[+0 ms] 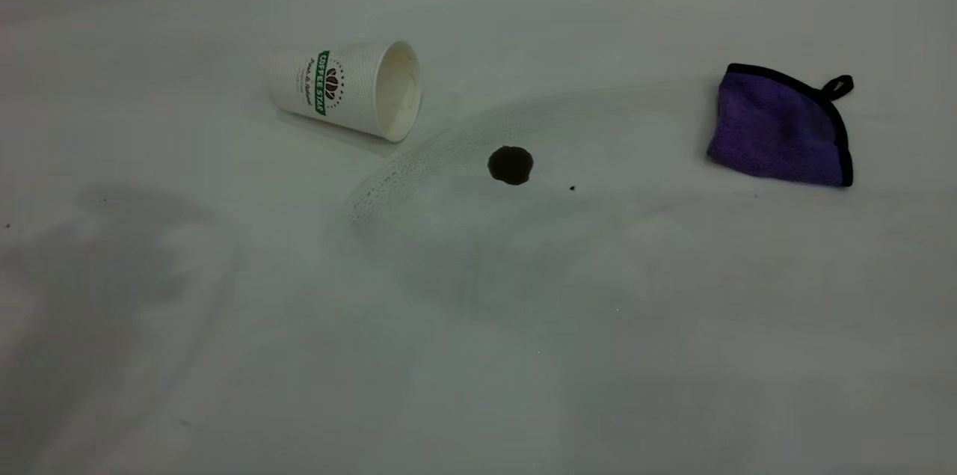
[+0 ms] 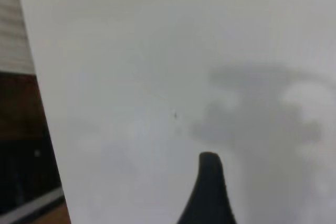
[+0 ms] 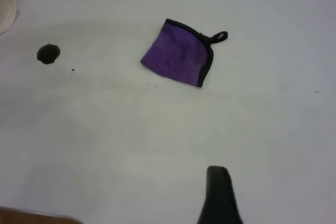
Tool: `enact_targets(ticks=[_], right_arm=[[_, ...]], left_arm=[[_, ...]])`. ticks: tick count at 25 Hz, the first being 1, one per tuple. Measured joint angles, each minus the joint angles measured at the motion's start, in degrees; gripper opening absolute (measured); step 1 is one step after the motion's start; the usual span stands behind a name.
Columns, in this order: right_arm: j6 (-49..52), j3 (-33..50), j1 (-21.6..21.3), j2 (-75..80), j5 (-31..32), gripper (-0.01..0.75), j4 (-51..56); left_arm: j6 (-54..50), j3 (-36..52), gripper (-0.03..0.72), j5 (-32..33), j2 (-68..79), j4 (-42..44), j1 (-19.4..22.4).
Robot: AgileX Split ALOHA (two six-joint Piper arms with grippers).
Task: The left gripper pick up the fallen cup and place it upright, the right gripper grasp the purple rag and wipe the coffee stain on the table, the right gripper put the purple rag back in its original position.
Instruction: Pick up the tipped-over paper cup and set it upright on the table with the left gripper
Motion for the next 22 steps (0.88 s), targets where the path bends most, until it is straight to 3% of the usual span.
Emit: enact_targets(ticks=[5, 10, 22], right_arm=[[0.0, 0.0, 0.0, 0.0, 0.0, 0.588, 0.0], [0.0, 0.0, 0.0, 0.0, 0.0, 0.588, 0.0], [0.0, 0.0, 0.0, 0.0, 0.0, 0.588, 0.0]], left_arm=[[-13.7, -8.9, 0.697, 2.1, 17.3, 12.1, -12.7], [-20.5, -19.0, 0.691, 4.8, 33.1, 18.4, -19.6], [-21.3, -39.7, 0.638, 4.9, 57.1, 23.3, -21.5]])
